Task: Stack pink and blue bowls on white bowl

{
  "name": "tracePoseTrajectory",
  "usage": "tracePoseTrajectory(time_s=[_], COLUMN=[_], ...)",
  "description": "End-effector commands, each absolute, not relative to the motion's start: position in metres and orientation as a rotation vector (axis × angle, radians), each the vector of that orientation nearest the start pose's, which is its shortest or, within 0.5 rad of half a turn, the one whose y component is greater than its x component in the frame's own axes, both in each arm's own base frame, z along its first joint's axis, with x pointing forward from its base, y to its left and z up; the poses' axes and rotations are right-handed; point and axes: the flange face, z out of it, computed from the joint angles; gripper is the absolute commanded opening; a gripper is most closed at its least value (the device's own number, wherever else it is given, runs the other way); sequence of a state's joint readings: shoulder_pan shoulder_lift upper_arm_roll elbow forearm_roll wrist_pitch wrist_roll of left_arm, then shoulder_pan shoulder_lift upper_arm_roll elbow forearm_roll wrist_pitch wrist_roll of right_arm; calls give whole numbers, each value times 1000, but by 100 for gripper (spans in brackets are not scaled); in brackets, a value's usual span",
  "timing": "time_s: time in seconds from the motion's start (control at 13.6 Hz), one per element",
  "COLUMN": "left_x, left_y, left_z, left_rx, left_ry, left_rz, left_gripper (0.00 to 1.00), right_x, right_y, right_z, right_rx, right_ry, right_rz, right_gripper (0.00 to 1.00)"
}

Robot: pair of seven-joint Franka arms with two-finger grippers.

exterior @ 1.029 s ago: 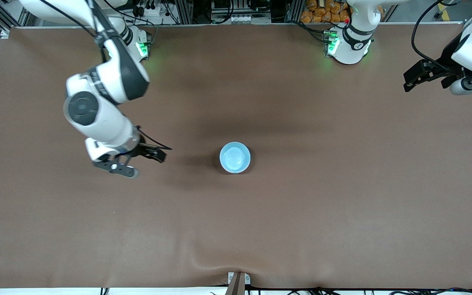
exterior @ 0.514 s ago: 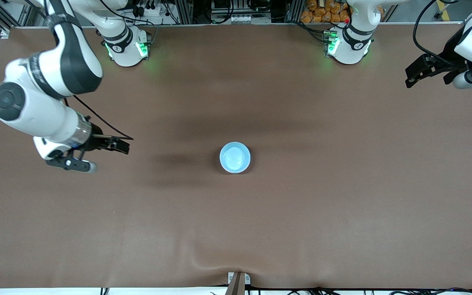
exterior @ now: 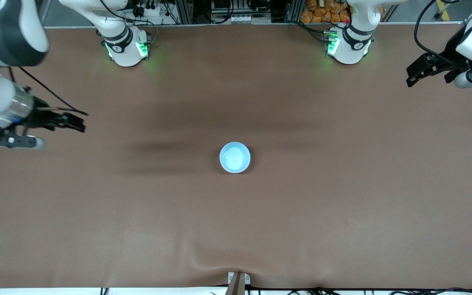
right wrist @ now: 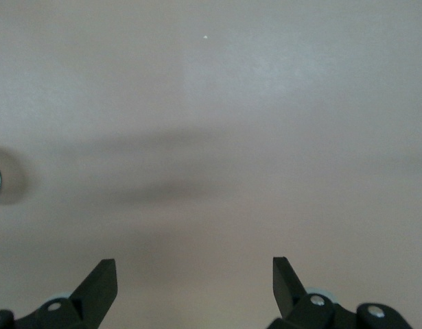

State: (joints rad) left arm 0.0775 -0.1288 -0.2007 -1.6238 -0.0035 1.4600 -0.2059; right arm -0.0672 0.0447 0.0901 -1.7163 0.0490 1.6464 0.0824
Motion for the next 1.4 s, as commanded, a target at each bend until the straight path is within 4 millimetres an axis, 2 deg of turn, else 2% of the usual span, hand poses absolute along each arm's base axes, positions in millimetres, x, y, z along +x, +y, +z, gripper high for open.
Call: tracePoseTrajectory(time_s=[0.0, 0.22, 0.37, 0.66, 1.32], left_x=[492, 491, 491, 491, 487], left_y=[-67, -68, -69, -69, -70], left_z=[665, 665, 665, 665, 671], left_rx=[-3107, -3107, -3107, -3108, -3147], left_ry=[-71, -66, -66, -66, -74], left_rz=[48, 50, 48, 48, 38], left_gripper=[100, 100, 100, 100, 100], right_x=[557, 547, 541, 538, 539], right_y=[-5, -16, -17, -33, -35], right_z=[590, 635, 649, 652, 650], right_rx=[-3071, -3073, -3078, -3082, -3082], right_ry=[50, 46, 23, 66, 71], right_rz=[157, 156, 167, 169, 174], right_gripper=[100, 100, 100, 100, 100])
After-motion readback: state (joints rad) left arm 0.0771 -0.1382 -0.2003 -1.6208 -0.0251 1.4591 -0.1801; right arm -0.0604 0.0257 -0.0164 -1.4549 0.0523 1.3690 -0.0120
